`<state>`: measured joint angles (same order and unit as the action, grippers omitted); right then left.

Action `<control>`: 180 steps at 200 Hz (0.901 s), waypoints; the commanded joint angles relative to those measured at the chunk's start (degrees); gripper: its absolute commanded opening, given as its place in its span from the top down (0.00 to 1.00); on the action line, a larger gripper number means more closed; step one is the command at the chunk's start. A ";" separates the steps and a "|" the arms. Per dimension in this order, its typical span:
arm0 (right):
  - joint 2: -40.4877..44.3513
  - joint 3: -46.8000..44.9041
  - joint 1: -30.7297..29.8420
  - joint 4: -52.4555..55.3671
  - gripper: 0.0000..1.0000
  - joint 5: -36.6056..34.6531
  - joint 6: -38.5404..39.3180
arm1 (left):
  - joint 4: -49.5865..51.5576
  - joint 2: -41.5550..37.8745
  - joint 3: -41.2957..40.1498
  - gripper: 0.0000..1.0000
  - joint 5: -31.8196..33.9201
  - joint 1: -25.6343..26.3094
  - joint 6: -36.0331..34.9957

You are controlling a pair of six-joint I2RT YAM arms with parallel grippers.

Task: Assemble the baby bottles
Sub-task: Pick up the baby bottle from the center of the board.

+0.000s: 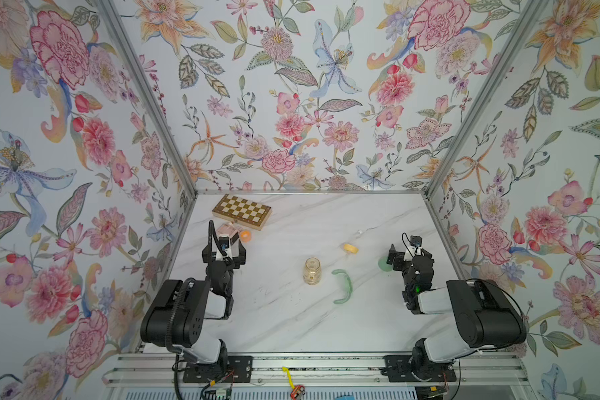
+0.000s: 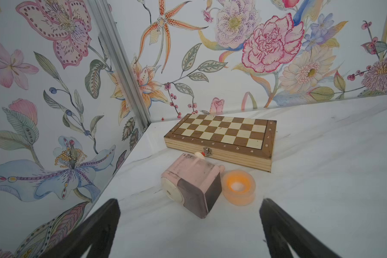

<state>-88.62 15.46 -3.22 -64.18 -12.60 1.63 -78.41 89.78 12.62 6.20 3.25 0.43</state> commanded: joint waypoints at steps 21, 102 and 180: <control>-0.27 0.67 -0.05 -0.89 0.01 0.55 -0.54 | -0.77 0.40 -0.22 0.00 -0.57 -0.41 0.10; -0.06 0.27 0.35 -1.17 0.01 -0.10 -1.31 | -0.52 0.40 -0.02 0.00 -0.63 -0.51 0.19; -0.06 -0.45 1.11 -2.53 0.01 0.74 -1.98 | -0.43 0.39 -0.04 0.00 -0.66 -0.49 0.36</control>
<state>-88.62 15.40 -2.48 -65.28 -11.53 0.58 -78.39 89.78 12.62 6.17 3.25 0.43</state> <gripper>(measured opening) 0.991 0.996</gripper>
